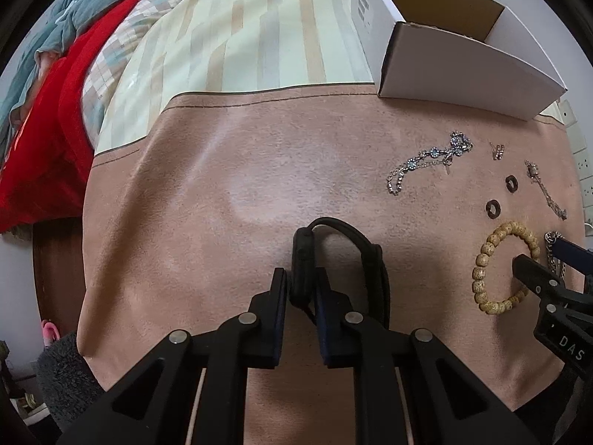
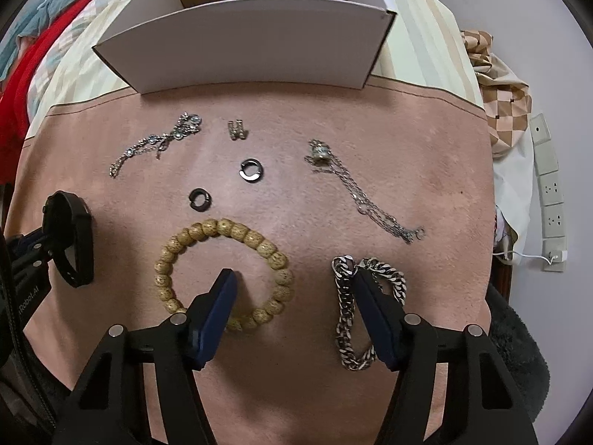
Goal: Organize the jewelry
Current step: 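Grasp the black watch with the left tool while the right tool reaches the wooden bead bracelet, then grasp and lift the wooden bead bracelet with the right tool while the left tool lifts the watch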
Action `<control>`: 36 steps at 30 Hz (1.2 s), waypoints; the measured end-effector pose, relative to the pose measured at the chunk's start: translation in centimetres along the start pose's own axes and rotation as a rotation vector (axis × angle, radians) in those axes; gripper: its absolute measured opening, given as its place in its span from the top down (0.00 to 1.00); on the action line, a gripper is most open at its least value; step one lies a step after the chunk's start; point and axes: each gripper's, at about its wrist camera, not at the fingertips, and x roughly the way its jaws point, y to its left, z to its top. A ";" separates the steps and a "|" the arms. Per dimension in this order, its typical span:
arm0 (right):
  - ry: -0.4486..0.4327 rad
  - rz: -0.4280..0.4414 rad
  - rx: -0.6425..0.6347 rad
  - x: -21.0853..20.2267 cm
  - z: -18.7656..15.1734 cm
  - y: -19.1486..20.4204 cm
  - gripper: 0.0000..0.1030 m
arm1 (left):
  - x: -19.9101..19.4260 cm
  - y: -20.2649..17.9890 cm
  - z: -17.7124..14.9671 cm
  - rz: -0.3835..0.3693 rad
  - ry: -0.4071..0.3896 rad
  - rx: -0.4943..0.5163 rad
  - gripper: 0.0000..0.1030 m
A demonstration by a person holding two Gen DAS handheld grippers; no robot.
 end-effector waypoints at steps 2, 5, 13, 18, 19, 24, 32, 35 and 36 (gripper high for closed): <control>-0.011 0.001 -0.009 -0.1 0.0 0.3 0.40 | -0.2 -0.2 0.4 0.000 -0.003 0.001 0.89; -0.028 0.002 -0.025 -0.2 -0.1 0.7 0.53 | 0.4 -0.2 0.3 -0.007 -0.008 -0.004 0.89; -0.055 -0.004 -0.034 -1.1 -0.4 2.8 0.91 | 0.9 2.4 2.1 -0.033 -0.015 -0.015 0.90; -0.060 -0.009 -0.055 -1.8 -0.9 3.1 0.91 | -0.3 2.5 1.9 -0.042 -0.030 -0.010 0.90; -0.032 -0.011 -0.065 -1.6 -0.9 3.2 0.91 | -0.4 2.6 1.8 -0.044 -0.030 -0.010 0.90; -0.032 0.015 -0.045 -2.9 -1.3 2.0 0.55 | -0.7 2.7 1.8 -0.053 -0.027 -0.009 0.90; -0.102 0.167 -0.064 -4.7 -1.3 0.7 0.45 | -0.7 2.3 1.4 -0.065 -0.026 -0.022 0.90; -0.076 0.144 -0.166 -2.7 0.1 1.5 0.49 | -0.5 2.2 1.6 -0.066 -0.022 -0.019 0.90; -0.072 0.128 -0.202 -2.2 0.3 2.2 0.50 | -0.5 2.1 1.6 -0.066 -0.020 -0.019 0.90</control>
